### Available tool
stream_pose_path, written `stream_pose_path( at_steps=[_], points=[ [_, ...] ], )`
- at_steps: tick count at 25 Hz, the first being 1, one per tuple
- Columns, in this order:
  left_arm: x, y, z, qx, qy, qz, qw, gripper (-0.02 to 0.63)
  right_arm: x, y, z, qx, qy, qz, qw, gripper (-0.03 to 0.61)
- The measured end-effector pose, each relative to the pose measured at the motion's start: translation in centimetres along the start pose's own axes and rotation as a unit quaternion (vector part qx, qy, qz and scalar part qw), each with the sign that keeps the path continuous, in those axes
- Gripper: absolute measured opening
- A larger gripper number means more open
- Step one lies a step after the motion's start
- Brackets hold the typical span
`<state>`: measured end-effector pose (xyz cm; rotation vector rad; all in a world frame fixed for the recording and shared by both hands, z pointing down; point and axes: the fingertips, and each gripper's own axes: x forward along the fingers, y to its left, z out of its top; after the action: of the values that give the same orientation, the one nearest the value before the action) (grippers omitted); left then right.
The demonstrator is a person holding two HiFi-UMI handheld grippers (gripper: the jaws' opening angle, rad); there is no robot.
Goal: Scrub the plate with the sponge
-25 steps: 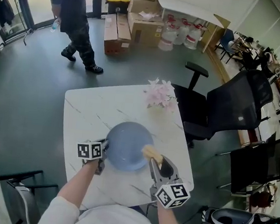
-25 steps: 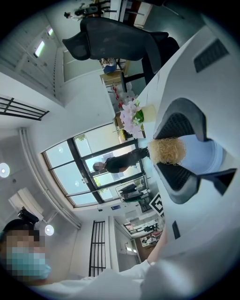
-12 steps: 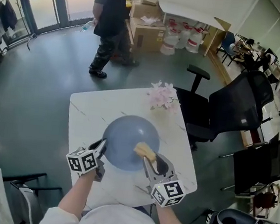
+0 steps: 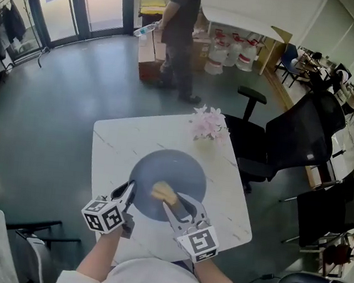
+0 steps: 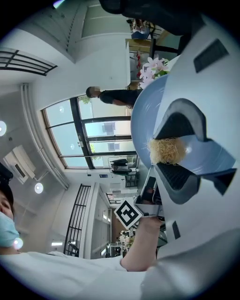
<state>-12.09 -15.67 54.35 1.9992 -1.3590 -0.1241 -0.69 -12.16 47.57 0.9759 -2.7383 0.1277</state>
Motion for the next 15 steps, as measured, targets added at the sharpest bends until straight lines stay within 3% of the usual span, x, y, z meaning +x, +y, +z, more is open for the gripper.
stream_pose_path(
  at_steps=[5,11,15],
  points=[
    [-0.9,-1.1,0.1,0.022,-0.004,-0.007,0.9997,0.043,0.6,-0.9,1.1,-0.019,-0.007,-0.016,1.0,0.149],
    [-1.1,-0.9,1.5,0.002,-0.024,-0.011,0.9996,0.043,-1.5,-4.6,1.0,-0.017,-0.003,-0.082,0.996,0.15],
    [-1.0,-0.6,2.5,0.002,-0.034,-0.007,0.9994,0.043,-2.9,-4.1,-1.1,-0.006,0.019,-0.084,0.996,0.15]
  ],
)
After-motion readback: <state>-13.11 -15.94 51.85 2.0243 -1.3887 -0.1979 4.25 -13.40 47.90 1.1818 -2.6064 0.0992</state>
